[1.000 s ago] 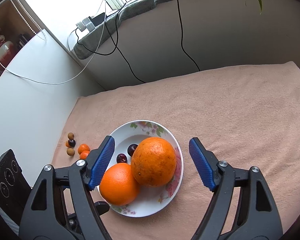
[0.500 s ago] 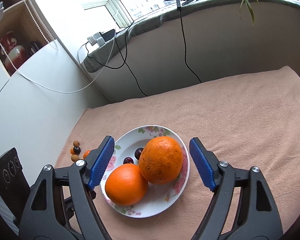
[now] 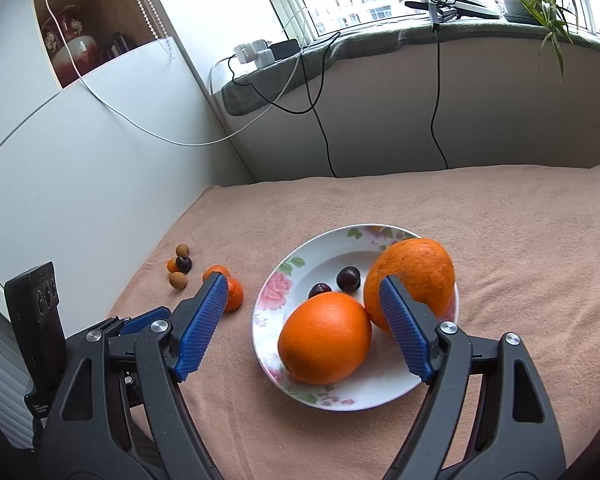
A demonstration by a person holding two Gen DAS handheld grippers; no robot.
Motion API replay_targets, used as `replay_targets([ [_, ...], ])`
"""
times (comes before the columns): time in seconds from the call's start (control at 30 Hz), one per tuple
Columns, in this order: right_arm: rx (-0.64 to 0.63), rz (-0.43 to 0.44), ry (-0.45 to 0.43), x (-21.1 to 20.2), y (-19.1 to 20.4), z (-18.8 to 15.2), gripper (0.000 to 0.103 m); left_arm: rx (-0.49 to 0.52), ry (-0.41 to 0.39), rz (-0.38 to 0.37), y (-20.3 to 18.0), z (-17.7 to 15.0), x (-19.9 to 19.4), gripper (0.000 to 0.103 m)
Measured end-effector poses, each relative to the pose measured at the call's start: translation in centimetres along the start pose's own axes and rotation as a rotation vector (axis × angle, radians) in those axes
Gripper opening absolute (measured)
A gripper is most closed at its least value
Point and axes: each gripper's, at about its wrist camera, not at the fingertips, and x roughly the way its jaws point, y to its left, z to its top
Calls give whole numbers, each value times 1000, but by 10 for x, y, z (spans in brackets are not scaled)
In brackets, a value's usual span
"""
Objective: Organize fruits
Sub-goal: 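Move both tools back toward the loose fruit on the towel, then close the left gripper on the brown kiwi while the right gripper closes on a tangerine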
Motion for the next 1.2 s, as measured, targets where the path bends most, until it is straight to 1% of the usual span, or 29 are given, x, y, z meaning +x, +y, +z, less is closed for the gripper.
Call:
replay_targets([
  [0.17,-64,24,13,9,27,-3,81,-54,-9,46,33,-6,-6,63],
  [0.4,-175,49,50,30,68,-11,81,-105,-23,83,67,-8,-10,63],
  [0.43,-191,55,55,33,74,-13,80,-111,-24,86,71,-7,-10,63],
  [0.53,-235,63,83,45,88,-14,71,-132,-27,92,83,-7,-10,63],
  [0.6,-258,63,100,55,95,-14,69,-143,-28,95,90,-6,-8,63],
  [0.63,-269,59,109,60,98,-14,68,-147,-29,96,93,-5,-7,61],
  [0.67,-279,55,119,65,101,-14,65,-152,-29,95,96,-5,-6,59],
  [0.77,-314,48,154,80,108,-15,57,-156,-25,95,103,-4,-3,57],
  [0.8,-329,41,163,85,110,-16,57,-159,-22,94,105,-4,-2,57],
  [0.9,-367,18,185,97,114,-16,56,-164,-13,92,110,-3,3,52],
  [1.0,-393,4,209,109,115,-15,54,-167,-5,87,115,-1,9,48],
  [1.07,-418,-9,227,116,116,-15,53,-165,-3,85,117,2,13,43],
  [1.2,-469,-36,264,134,119,-12,51,-168,11,82,121,5,22,41],
])
